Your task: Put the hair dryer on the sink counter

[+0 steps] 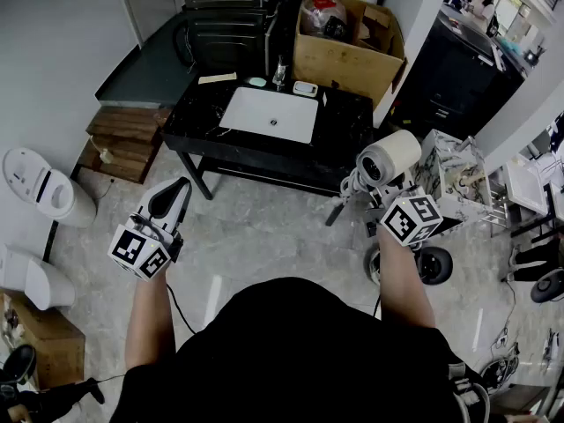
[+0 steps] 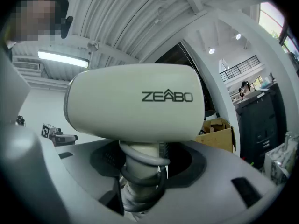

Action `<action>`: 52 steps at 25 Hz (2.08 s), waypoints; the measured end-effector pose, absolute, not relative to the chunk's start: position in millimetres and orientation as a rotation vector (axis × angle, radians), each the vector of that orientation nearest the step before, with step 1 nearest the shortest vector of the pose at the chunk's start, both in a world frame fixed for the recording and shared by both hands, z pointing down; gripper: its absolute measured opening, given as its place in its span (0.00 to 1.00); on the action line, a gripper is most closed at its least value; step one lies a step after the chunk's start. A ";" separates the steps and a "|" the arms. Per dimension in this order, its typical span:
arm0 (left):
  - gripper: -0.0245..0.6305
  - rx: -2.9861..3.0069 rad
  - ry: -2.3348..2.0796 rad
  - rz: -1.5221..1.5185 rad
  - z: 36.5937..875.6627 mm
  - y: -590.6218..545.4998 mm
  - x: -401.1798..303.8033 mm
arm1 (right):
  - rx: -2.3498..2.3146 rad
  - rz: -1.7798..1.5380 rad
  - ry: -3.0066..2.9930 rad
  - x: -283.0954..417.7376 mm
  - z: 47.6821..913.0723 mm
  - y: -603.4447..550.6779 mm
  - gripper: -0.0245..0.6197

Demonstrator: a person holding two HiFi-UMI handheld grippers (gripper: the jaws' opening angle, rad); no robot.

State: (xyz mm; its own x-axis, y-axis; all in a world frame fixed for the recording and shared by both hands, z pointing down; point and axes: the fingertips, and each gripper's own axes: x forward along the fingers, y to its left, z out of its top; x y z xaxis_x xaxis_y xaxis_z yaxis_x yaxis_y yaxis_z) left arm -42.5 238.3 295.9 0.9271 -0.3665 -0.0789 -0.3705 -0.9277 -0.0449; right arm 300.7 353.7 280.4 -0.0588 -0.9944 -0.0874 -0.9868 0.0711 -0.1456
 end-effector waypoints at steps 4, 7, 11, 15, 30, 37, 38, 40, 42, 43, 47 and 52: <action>0.08 -3.030 0.574 0.095 296.8 233.5 -29.1 | -2.055 -0.057 2.176 312.2 282.6 348.7 0.39; 0.08 -3.026 0.573 0.101 295.5 234.4 -18.1 | -2.059 -0.068 2.171 323.2 285.2 348.3 0.39; 0.08 -3.030 0.559 0.094 296.2 232.8 -4.8 | -2.076 -0.072 2.172 335.2 288.5 345.3 0.39; 0.08 -3.036 0.567 0.079 299.0 226.7 9.4 | -2.093 -0.067 2.158 349.5 291.0 342.2 0.39; 0.08 -3.034 0.595 0.051 306.1 229.5 72.0 | -2.048 -0.112 2.169 411.5 305.2 330.8 0.39; 0.08 -3.042 0.578 0.041 311.8 233.2 86.0 | -2.049 -0.104 2.136 427.5 303.4 330.6 0.39; 0.08 -3.046 0.581 0.042 312.3 232.3 86.5 | -2.049 -0.110 2.131 428.8 304.2 329.5 0.39; 0.08 -3.049 0.581 0.048 313.7 230.8 86.9 | -2.050 -0.123 2.130 428.8 307.5 328.2 0.39; 0.08 -3.051 0.577 0.057 315.2 228.7 87.2 | -2.053 -0.127 2.141 426.1 311.0 326.1 0.39; 0.08 -3.052 0.573 0.059 316.1 227.8 87.4 | -2.055 -0.128 2.148 424.4 312.3 324.3 0.39; 0.08 -3.056 0.543 0.039 325.4 221.9 85.7 | -2.065 -0.125 2.162 418.8 317.9 312.2 0.39; 0.08 -3.076 0.552 0.039 335.5 193.2 69.3 | -2.079 -0.151 2.160 409.1 326.2 281.5 0.39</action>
State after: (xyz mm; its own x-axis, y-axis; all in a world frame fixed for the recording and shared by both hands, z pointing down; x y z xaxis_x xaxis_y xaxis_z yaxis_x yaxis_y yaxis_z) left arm 69.3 193.2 335.5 0.9373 -0.3474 -0.0273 -0.3478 -0.9375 -0.0115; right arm 409.1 281.5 326.2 -0.0358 -0.9989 -0.0310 -0.9848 0.0405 -0.1686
